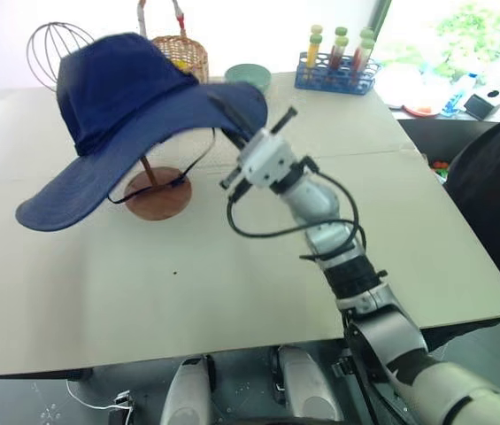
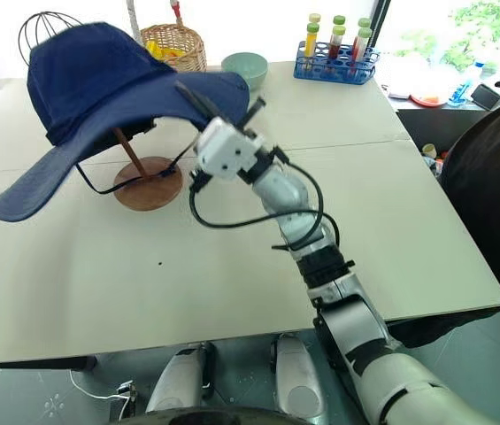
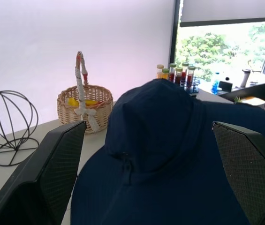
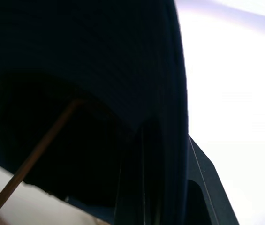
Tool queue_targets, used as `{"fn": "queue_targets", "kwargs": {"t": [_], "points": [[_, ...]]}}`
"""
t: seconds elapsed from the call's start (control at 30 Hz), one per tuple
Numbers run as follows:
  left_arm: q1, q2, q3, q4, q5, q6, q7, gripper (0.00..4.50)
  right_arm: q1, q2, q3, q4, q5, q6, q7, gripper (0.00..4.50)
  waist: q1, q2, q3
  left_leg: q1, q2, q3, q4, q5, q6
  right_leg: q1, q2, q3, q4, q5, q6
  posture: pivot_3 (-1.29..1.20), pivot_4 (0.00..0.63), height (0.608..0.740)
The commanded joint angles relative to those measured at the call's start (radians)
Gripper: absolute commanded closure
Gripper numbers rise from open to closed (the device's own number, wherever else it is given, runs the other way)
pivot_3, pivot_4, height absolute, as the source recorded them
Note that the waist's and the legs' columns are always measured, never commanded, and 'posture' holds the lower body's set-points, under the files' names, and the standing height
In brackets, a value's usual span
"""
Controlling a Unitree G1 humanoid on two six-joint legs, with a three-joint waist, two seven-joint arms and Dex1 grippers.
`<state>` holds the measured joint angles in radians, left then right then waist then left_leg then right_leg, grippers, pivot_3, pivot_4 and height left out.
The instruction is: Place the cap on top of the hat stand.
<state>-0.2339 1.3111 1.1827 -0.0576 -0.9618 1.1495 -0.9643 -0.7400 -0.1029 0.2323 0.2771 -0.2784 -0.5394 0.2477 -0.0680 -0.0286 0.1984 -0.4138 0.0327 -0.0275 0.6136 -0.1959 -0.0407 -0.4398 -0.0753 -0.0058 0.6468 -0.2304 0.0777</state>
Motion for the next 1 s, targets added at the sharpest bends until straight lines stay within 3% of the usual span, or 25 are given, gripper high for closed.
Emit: {"fn": "queue_targets", "kwargs": {"t": [0.03, 0.4, 0.53, 0.7, 0.8, 0.9, 1.0], "points": [[-0.021, 0.039, -0.018, 0.008, 0.004, -0.017, -0.018, 0.0, 0.015, -0.036, 0.016, -0.027, -0.075, -0.088, -0.052, 4.47, -0.001, 0.0, 0.0, 0.0, 0.0, 0.0, 0.0, 0.0, 0.0, 0.0, 0.0, 0.0, 0.0, 0.0, 0.0, 0.0, 0.15, 0.74], [0.095, 0.015, -0.076, -0.04, 0.083, -0.046, -0.143, 0.0, 0.069, -0.15, 0.113, 0.119, -0.36, -0.272, -0.266, 4.47, -0.002, -0.001, 0.0, 0.003, 0.0, 0.001, -0.001, 0.0, 0.0, 0.003, 0.0, 0.001, 0.0, -0.002, -0.003, 0.0, 0.15, 0.74], [0.188, -0.016, -0.068, -0.073, 0.136, -0.079, -0.201, 0.0, 0.051, -0.157, 0.131, 0.156, -0.406, -0.272, -0.319, 4.47, -0.002, -0.001, 0.0, 0.004, 0.0, 0.001, -0.001, 0.0, 0.0, 0.004, 0.0, 0.001, 0.0, -0.003, -0.004, 0.0, 0.15, 0.74], [0.207, -0.031, -0.08, -0.076, 0.162, -0.111, -0.224, 0.0, 0.017, -0.171, 0.123, 0.141, -0.364, -0.261, -0.282, 4.47, -0.002, -0.004, 0.0, 0.004, 0.0, 0.0, 0.0, 0.0, 0.0, 0.004, 0.0, 0.001, 0.0, -0.003, -0.004, 0.0, 0.15, 0.74], [0.211, -0.037, -0.09, -0.078, 0.169, -0.126, -0.231, 0.0, 0.017, -0.191, 0.122, 0.105, -0.307, -0.268, -0.218, 3.61, 0.0, -0.004, 0.0, 0.005, 0.0, 0.0, 0.0, 0.0, 0.0, 0.005, 0.0, 0.001, -0.001, -0.003, -0.004, 0.0, 0.15, 0.74], [0.185, -0.03, -0.114, -0.053, 0.165, -0.144, -0.228, 0.0, 0.027, -0.215, 0.128, 0.033, -0.278, -0.256, -0.156, 2.18, 0.0, -0.006, 0.001, 0.005, 0.0, 0.0, 0.0, 0.0, 0.0, 0.006, 0.0, 0.001, -0.001, -0.003, -0.004, 0.0, 0.15, 0.74], [0.158, -0.018, -0.142, -0.027, 0.167, -0.159, -0.233, 0.0, 0.056, -0.249, 0.128, -0.036, -0.213, -0.241, -0.072, 2.18, -0.001, -0.006, 0.001, 0.006, 0.0, 0.0, 0.0, 0.0, 0.0, 0.006, 0.0, 0.001, -0.001, -0.003, -0.004, 0.0, 0.15, 0.74]]}}
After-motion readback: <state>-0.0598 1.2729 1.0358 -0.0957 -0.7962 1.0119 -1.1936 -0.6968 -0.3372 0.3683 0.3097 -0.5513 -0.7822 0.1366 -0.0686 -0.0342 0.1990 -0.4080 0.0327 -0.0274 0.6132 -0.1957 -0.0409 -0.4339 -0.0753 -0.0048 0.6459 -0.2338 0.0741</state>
